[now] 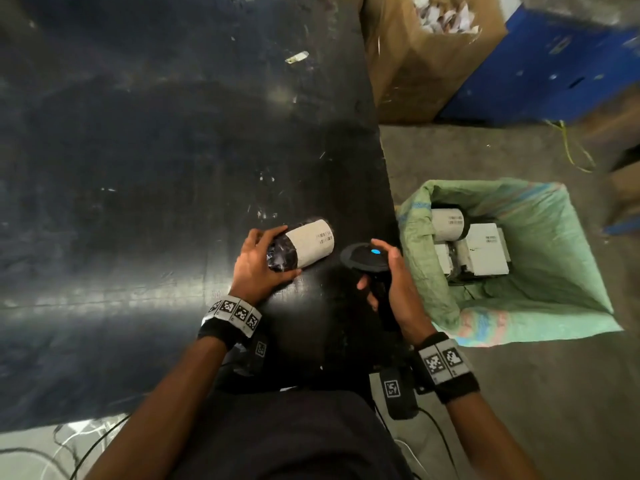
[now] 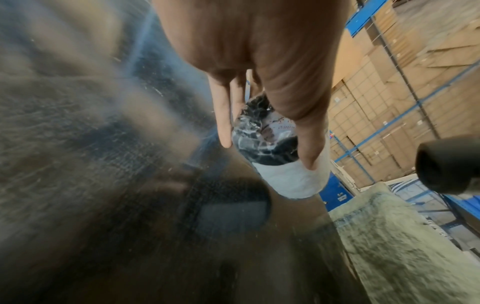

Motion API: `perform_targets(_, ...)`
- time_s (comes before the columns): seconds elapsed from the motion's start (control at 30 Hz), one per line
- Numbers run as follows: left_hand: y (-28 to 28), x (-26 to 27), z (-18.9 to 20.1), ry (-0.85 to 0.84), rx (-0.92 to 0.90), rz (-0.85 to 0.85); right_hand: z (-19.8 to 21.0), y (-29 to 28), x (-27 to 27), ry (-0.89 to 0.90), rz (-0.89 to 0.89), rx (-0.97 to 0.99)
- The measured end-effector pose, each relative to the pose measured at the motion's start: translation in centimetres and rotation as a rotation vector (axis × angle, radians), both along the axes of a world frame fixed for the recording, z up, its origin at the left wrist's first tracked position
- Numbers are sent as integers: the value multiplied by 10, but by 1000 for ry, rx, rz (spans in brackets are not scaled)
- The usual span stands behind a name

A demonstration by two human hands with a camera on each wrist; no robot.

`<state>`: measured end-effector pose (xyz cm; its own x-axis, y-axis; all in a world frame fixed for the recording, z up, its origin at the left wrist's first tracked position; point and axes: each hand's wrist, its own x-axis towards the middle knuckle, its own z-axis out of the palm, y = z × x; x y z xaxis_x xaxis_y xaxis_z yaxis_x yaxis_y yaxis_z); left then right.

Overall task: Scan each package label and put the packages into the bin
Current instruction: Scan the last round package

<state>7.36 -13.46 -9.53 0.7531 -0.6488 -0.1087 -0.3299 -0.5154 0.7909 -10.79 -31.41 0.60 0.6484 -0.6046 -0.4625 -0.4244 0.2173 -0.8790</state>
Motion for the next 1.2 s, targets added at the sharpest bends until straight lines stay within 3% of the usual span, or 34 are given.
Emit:
perform_targets(0.3, 8, -8, 9, -76, -28, 97, 41, 0, 16, -111, 59, -41)
perform_targets(0.63, 9, -5, 9, -92, -33, 133, 43, -4, 23, -82, 111, -47)
perform_targets(0.9, 16, 2, 10, -117, -19, 146, -23, -11, 6, 314, 131, -29)
perform_targets(1.2, 23, 3, 23, -155, -63, 178, -91, -18, -3, 216, -104, 150)
